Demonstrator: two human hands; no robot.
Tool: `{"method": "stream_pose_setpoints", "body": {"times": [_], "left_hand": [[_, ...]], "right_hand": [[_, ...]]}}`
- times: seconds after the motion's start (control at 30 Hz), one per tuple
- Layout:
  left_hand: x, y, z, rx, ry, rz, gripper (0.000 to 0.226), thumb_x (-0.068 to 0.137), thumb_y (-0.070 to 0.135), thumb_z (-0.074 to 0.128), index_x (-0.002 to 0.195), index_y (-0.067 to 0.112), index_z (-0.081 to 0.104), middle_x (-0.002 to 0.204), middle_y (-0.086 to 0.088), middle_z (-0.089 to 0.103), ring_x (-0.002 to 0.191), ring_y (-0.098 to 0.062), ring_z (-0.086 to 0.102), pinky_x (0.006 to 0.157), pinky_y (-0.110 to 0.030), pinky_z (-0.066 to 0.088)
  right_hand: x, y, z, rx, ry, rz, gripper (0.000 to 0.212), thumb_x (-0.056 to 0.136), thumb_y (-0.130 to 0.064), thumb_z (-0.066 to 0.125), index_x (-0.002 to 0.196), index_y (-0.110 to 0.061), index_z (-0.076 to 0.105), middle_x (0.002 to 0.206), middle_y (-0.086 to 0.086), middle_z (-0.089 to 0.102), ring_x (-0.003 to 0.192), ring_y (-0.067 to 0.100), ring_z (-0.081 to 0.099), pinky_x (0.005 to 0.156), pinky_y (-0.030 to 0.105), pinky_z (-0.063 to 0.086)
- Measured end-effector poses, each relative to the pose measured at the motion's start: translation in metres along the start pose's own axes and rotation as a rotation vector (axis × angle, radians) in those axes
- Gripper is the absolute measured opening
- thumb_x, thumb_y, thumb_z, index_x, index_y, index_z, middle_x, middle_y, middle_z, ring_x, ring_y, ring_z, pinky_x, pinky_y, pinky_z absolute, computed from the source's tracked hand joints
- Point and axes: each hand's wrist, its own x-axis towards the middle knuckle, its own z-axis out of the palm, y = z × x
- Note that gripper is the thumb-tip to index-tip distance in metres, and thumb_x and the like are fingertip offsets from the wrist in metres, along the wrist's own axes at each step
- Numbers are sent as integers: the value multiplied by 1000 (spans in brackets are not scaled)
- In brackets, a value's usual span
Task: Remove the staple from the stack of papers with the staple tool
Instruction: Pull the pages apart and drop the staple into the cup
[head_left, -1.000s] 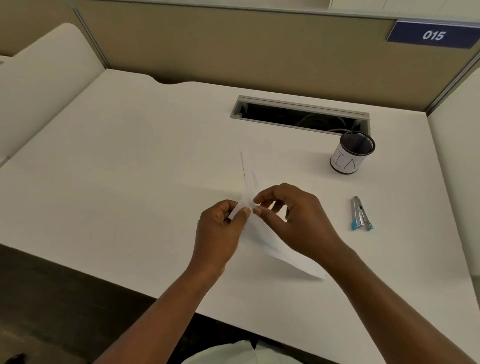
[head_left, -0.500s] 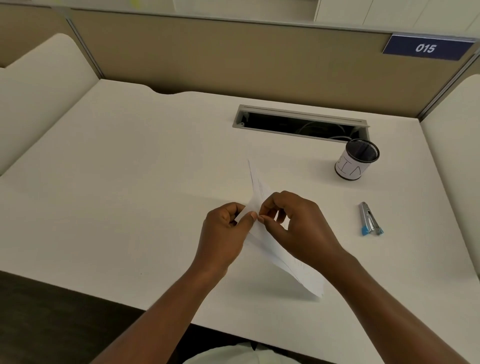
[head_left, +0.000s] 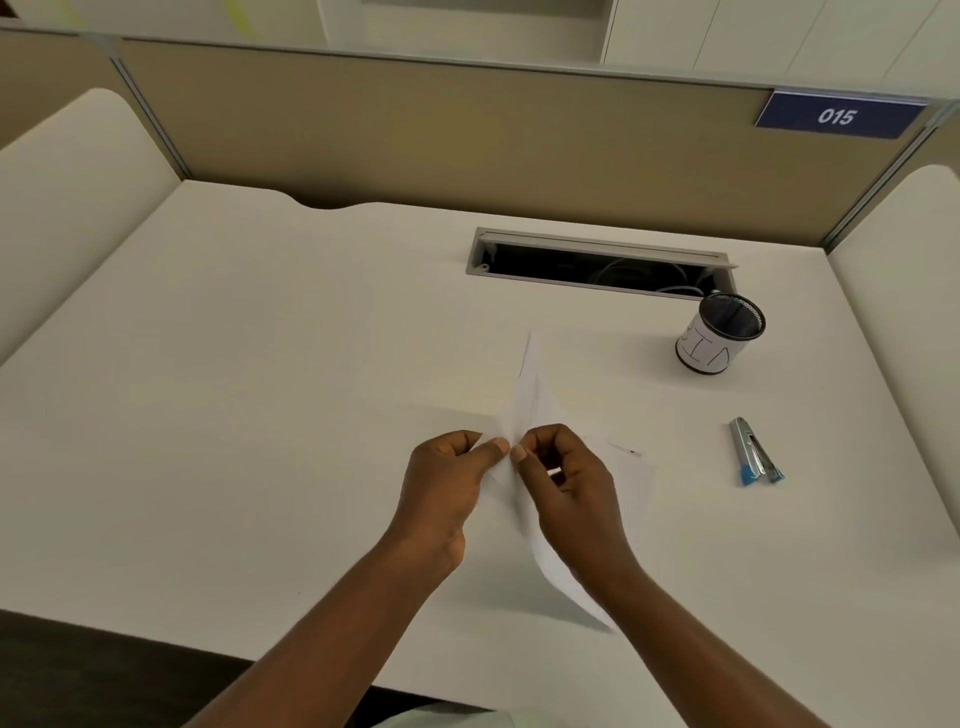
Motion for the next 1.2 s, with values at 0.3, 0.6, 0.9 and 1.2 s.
{"method": "stream_pose_setpoints", "body": {"times": [0.3, 0.6, 0.9, 1.2], "left_hand": [[11, -5, -17, 313, 33, 164, 18, 92, 29, 71, 74, 27, 71, 62, 15, 70, 59, 8, 63, 50, -4, 44], [11, 4, -23, 21, -30, 12, 15, 91, 17, 70, 79, 13, 80, 80, -6, 80, 71, -16, 75, 60, -21, 55], [9, -3, -27, 321, 53, 212, 12, 90, 28, 70, 80, 25, 75, 75, 12, 76, 75, -7, 71, 64, -18, 58], [2, -10, -30, 496, 34, 406, 16, 91, 33, 70, 83, 20, 73, 72, 13, 71, 72, 3, 66, 53, -6, 47]], "right_hand": [[17, -22, -1, -709, -117, -416, 3, 89, -20, 65, 91, -20, 68, 85, -6, 64, 78, 17, 57, 62, 32, 49], [-1, -2, 32, 160, 38, 99, 12, 99, -18, 63, 89, -25, 66, 82, -9, 67, 72, 7, 56, 70, 24, 47], [-7, -5, 36, 184, 39, 212, 9, 96, -18, 65, 87, -19, 69, 77, -9, 68, 70, 4, 58, 68, 18, 47], [4, -28, 8, -836, -61, -347, 10, 92, -32, 68, 97, -24, 72, 92, -2, 64, 80, 19, 60, 68, 32, 48]]}}
